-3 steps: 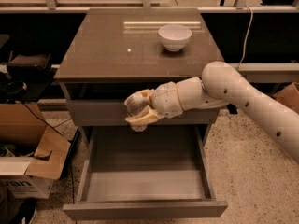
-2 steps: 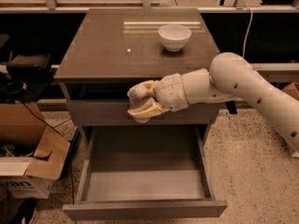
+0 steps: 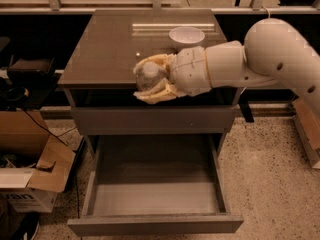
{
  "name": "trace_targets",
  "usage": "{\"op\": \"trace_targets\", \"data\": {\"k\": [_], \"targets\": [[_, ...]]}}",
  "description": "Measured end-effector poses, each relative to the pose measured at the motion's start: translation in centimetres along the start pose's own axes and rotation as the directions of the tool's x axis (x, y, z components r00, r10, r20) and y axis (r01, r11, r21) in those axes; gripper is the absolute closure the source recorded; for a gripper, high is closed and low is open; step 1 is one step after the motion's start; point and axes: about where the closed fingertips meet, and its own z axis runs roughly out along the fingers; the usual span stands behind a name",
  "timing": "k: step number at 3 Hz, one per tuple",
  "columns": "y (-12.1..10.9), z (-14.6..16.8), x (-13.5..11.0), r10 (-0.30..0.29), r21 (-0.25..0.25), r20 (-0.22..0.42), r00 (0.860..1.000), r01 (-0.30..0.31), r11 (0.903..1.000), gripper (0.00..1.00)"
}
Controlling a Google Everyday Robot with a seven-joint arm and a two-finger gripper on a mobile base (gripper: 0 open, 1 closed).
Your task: Pick water bottle from middle drawer and place on counter
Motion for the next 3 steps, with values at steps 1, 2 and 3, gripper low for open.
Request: {"op": "trace_targets", "data": {"k": [1, 2, 3], "targets": [[-3.98, -1.30, -3.52, -0.080, 0.060, -0.027, 0.996, 0.081, 0.9949, 1.00], [-4.89, -1.68, -4.28, -0.094, 0.076, -0.027, 0.995, 0.096, 0.9925, 1.00], [-4.36, -1.48, -3.69, -0.065, 0.085, -0.026, 0.998, 0.067, 0.9941, 1.00]]}}
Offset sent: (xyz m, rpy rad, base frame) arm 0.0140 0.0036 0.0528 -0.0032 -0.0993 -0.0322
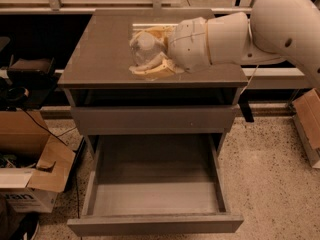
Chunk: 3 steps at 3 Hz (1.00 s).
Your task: Pick water bottle from middle drawer and place on counter
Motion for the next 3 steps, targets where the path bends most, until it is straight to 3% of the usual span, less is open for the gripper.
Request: {"op": "trace_targets", "data": {"k": [1, 3], "targets": [[-2.2, -0.2, 2.1, 0.013, 0.069, -0.016, 1.000, -0.012, 0.9976, 1.00], [-8.7, 0.4, 6.2, -0.019, 0.178, -0.069, 0.997, 0.031, 0.9836, 1.00]]}}
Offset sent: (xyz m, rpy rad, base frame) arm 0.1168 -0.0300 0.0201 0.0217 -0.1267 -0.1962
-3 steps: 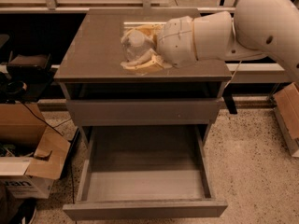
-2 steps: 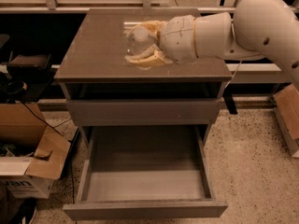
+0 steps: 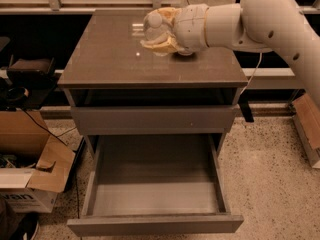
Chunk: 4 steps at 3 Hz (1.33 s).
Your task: Pick water bottle from middle drawer and place on counter
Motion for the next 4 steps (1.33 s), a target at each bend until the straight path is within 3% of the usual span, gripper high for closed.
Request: {"op": "trace_targets", "data": {"k": [1, 2, 3, 4], "targets": [[0.2, 0.2, 0.1, -0.001, -0.015, -0.007, 1.000, 0.001, 0.9999, 1.00], [0.5, 3.0, 1.4, -0.017, -0.039, 0.010, 1.000, 0.018, 0.9991, 1.00], [0.7, 8.1, 3.7, -0.046, -0.048, 0.057, 0.997, 0.048, 0.9977, 0.98], [0.8, 11.0, 5.9, -0.053, -0.047, 0.064, 0.997, 0.056, 0.9973, 0.76]]}}
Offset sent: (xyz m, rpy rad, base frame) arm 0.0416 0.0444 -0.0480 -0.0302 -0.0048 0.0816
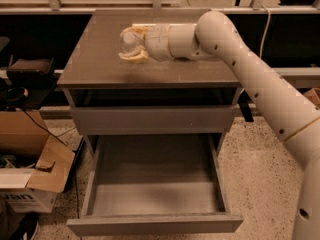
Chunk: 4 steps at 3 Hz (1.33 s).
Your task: Pick water bottle from middle drawer and place on counter
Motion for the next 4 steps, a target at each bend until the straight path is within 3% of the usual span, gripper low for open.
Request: {"op": "trace_targets", "data": {"k": [1, 2, 3, 4], "targets": [[-0.6, 2.3, 2.9, -0.023, -0.009, -0.044, 0.999, 0.023, 0.9997, 0.55], [-1.7, 4.1, 7.3, -0.046, -0.023, -0.143, 0.989, 0.043, 0.9988, 0.22], [-3.2, 3.5, 10.4, -0.058, -0.020, -0.240, 0.969, 0.054, 0.9983, 0.00], [-3.4, 3.4, 10.2, -0.058, -0.020, -0.240, 0.969, 0.054, 0.9983, 0.00]]}}
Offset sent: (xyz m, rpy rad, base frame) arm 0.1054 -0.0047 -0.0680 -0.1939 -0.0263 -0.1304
